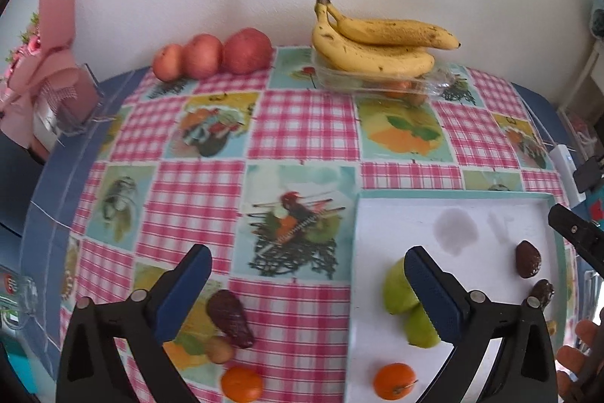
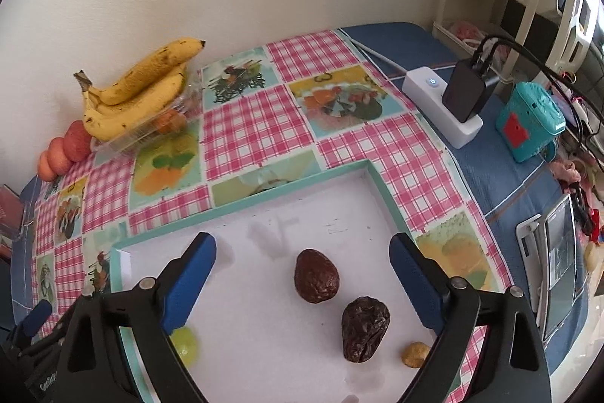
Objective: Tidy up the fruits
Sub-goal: 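Move both open tools back toward the orange and kiwi beside the tray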
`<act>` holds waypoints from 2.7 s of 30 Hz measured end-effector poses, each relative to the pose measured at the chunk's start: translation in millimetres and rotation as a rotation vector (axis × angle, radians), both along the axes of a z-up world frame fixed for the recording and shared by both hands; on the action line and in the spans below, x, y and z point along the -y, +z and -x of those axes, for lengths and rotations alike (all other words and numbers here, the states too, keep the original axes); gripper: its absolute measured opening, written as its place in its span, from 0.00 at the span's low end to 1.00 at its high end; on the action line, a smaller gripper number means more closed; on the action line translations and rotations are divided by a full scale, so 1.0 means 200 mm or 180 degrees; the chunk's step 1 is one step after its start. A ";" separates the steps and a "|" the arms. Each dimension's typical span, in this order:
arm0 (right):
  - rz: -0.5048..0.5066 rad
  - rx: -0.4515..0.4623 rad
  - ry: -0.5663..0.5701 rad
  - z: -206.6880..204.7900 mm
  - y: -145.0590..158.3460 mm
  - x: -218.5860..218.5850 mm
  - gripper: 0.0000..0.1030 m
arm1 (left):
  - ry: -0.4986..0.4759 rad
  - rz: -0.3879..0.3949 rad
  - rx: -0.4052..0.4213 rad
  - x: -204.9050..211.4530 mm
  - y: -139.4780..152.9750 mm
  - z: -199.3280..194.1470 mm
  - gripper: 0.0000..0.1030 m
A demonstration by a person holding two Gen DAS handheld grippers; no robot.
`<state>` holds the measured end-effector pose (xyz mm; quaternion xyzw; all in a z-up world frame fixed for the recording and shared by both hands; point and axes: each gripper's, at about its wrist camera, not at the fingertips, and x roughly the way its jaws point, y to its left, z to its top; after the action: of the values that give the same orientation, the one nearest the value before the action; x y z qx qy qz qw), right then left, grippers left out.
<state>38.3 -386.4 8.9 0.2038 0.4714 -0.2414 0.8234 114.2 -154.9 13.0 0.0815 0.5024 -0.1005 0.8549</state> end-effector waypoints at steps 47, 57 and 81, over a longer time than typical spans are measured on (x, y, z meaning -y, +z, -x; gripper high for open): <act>-0.0089 -0.0011 0.0977 0.23 0.07 -0.89 0.91 | 0.0693 0.0153 0.0281 -0.93 0.19 0.29 1.00; -0.0147 -0.0097 0.1305 0.14 0.04 -1.13 0.91 | 0.0930 0.0211 0.0164 -1.06 0.14 0.27 1.00; -0.0458 -0.0735 0.1686 -0.02 -0.34 -1.37 0.91 | 0.1278 -0.0212 -0.0645 -1.16 -0.31 0.12 1.00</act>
<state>41.7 -111.7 -58.6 0.1028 0.6146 -0.0057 0.7821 89.4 76.2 -48.4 -0.0025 0.5949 0.0806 0.7998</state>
